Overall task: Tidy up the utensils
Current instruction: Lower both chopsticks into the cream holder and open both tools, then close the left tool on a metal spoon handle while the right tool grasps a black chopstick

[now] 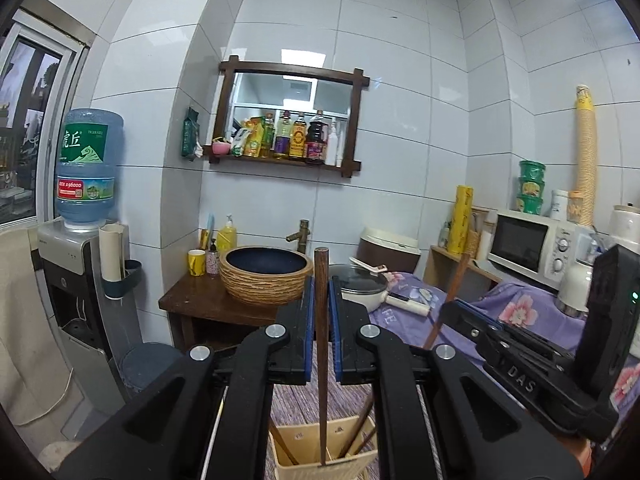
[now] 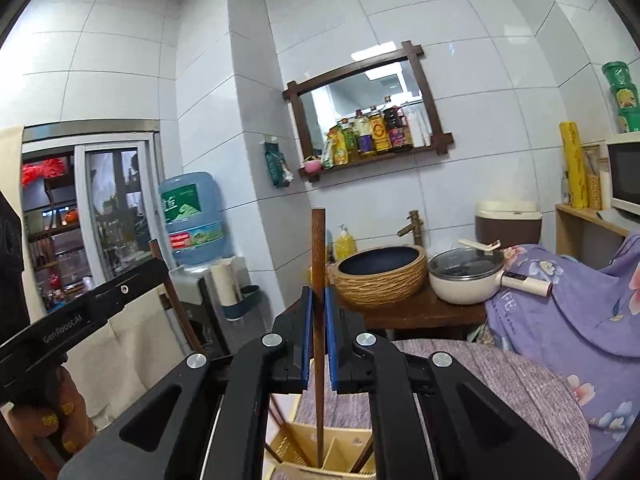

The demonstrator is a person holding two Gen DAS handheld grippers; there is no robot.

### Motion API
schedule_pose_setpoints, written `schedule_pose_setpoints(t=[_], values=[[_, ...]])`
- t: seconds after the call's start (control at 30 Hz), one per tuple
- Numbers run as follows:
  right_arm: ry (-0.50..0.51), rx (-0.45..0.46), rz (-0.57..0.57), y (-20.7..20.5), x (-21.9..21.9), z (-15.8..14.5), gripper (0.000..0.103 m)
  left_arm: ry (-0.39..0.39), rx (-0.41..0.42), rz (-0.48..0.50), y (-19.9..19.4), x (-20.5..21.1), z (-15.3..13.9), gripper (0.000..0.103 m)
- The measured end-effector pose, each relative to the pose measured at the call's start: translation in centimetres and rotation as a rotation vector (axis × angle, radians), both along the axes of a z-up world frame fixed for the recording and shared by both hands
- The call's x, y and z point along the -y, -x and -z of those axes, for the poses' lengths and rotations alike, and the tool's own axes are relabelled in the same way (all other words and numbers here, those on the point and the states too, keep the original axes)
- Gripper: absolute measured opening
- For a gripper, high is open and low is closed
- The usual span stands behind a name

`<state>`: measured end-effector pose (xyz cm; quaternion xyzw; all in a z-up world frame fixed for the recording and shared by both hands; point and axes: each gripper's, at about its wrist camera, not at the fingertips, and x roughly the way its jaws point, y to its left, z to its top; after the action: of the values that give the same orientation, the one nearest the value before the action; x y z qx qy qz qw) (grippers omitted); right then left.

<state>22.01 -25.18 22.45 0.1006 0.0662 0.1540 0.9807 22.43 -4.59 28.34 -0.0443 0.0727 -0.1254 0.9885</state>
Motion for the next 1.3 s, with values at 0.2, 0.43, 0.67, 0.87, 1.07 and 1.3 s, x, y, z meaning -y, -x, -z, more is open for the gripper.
schedule_pose_setpoints(t=[0.2, 0.43, 0.67, 0.87, 1.07, 1.3], values=[[0.05, -0.025, 0.035, -2.2, -1.0, 4.4, 0.007, 0.002, -0.086, -0.039, -4.2, 0.3, 4.6, 0.007], [0.063, -0.131, 0.038, -3.9, -1.8, 9.3, 0.007, -0.011, -0.213, -0.057, -6.9, 0.5, 12.0, 0.007], [0.074, -0.205, 0.043, -4.8, -2.2, 11.9, 0.007, -0.014, -0.29, -0.053, -7.8, 0.7, 16.5, 0.007], [0.071, -0.227, 0.047, -5.0, -1.7, 13.1, 0.016, -0.017, -0.292, -0.038, -7.1, 0.7, 17.9, 0.008], [0.079, -0.185, 0.067, -2.0, -1.0, 13.4, 0.04, 0.013, -0.274, -0.07, -3.9, -1.0, 19.3, 0.078], [0.16, -0.35, 0.076, 0.2, -0.6, 17.4, 0.054, -0.031, -0.456, -0.049, -0.9, -2.0, 24.7, 0.081]])
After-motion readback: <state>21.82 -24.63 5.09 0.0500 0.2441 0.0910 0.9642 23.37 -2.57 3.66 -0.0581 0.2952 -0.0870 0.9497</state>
